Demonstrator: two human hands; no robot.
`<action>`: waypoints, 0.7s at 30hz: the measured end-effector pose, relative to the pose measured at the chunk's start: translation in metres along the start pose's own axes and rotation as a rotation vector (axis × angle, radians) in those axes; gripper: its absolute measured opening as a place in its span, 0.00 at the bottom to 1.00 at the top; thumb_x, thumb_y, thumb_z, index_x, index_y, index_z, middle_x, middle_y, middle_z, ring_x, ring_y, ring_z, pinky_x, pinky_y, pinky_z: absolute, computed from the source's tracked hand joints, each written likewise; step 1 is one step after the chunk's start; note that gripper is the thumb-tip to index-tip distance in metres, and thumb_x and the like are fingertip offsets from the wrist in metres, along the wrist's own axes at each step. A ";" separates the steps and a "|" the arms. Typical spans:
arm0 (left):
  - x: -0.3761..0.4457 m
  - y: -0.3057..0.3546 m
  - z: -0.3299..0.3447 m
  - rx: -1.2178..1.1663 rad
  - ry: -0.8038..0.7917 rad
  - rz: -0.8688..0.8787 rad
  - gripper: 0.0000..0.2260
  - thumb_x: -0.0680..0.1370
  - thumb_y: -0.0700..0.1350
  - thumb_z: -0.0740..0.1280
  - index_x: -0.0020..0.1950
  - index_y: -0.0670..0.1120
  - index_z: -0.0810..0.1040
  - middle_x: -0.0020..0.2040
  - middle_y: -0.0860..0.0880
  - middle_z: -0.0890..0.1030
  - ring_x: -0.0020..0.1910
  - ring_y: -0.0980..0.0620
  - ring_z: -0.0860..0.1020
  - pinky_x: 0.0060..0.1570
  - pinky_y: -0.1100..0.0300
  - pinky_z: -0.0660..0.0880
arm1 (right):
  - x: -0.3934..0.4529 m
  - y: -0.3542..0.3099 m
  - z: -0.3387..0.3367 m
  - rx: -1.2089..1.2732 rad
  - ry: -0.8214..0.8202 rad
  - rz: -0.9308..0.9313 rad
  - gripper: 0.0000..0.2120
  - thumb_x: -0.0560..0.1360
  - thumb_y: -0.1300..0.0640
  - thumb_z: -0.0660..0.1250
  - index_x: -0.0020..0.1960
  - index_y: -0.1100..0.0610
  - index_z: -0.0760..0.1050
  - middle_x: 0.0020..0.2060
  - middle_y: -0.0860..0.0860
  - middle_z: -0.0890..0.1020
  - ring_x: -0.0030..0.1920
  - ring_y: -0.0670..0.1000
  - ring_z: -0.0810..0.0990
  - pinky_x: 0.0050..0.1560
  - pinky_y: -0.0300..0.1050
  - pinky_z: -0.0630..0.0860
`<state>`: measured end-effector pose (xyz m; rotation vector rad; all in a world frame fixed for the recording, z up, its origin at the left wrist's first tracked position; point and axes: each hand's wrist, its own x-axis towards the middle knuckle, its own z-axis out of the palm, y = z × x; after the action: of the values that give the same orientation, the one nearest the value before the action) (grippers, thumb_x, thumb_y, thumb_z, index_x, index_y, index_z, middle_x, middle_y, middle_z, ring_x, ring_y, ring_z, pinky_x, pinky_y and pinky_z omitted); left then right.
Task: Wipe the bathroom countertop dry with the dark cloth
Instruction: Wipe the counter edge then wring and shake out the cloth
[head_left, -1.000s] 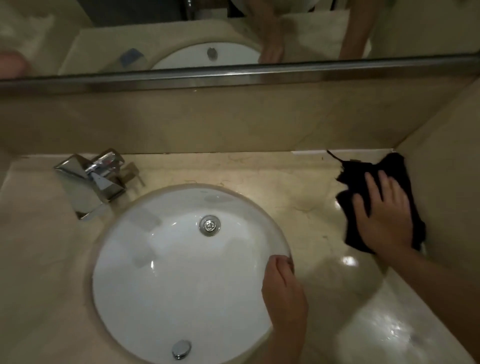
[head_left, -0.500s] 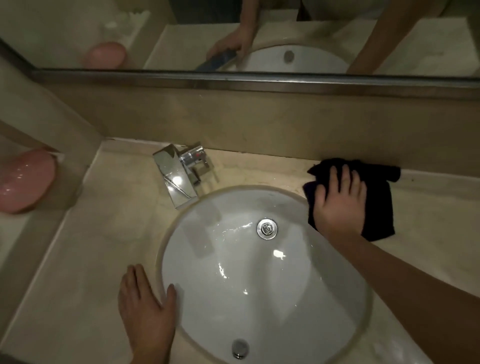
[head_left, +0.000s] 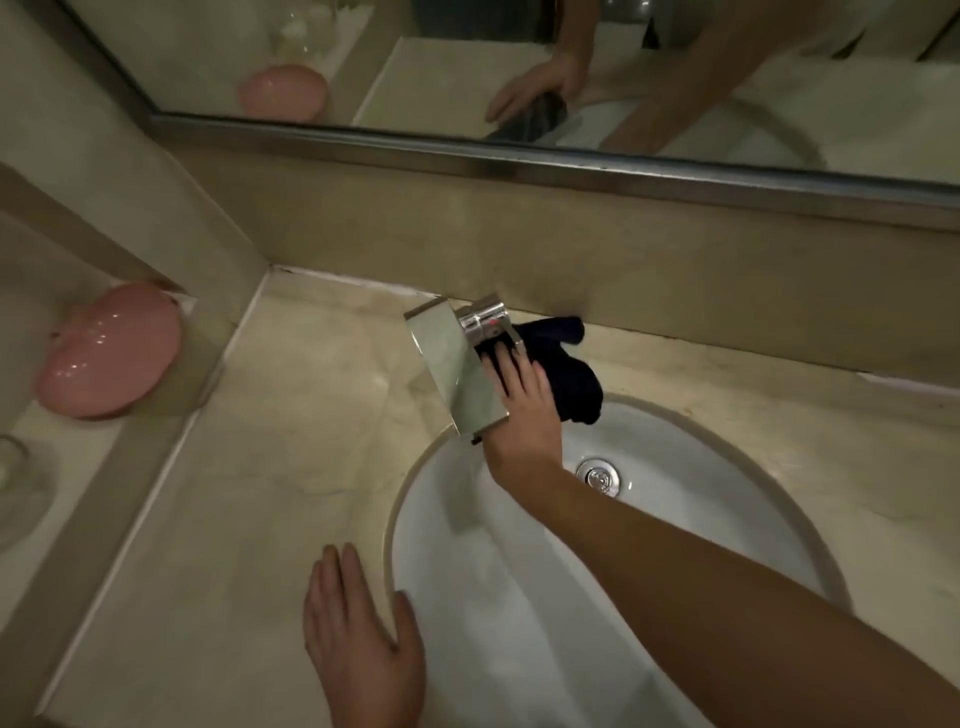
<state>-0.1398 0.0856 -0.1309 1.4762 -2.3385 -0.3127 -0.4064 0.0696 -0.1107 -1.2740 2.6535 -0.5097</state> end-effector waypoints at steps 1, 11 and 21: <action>0.000 0.000 0.000 0.017 0.003 0.005 0.32 0.73 0.53 0.59 0.72 0.34 0.72 0.73 0.34 0.70 0.71 0.36 0.68 0.68 0.41 0.63 | -0.007 -0.005 -0.003 0.016 -0.005 0.019 0.33 0.71 0.59 0.71 0.75 0.61 0.68 0.74 0.58 0.70 0.76 0.60 0.67 0.78 0.54 0.57; 0.002 0.005 -0.020 -0.131 -0.230 -0.074 0.34 0.69 0.54 0.58 0.67 0.34 0.76 0.67 0.33 0.76 0.61 0.36 0.76 0.59 0.41 0.71 | -0.190 -0.036 -0.057 0.179 -0.310 0.200 0.15 0.82 0.41 0.50 0.66 0.31 0.67 0.61 0.43 0.78 0.60 0.46 0.77 0.55 0.41 0.72; 0.007 0.094 -0.147 -1.222 -1.262 -0.983 0.23 0.72 0.62 0.74 0.59 0.48 0.82 0.64 0.42 0.79 0.61 0.42 0.77 0.58 0.44 0.76 | -0.257 -0.069 -0.163 0.350 0.000 0.242 0.15 0.73 0.27 0.55 0.54 0.33 0.66 0.48 0.37 0.74 0.54 0.39 0.71 0.50 0.33 0.68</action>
<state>-0.1596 0.1205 0.0396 1.6029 -0.9020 -2.8395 -0.2407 0.2686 0.0641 -0.8415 2.5212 -0.8830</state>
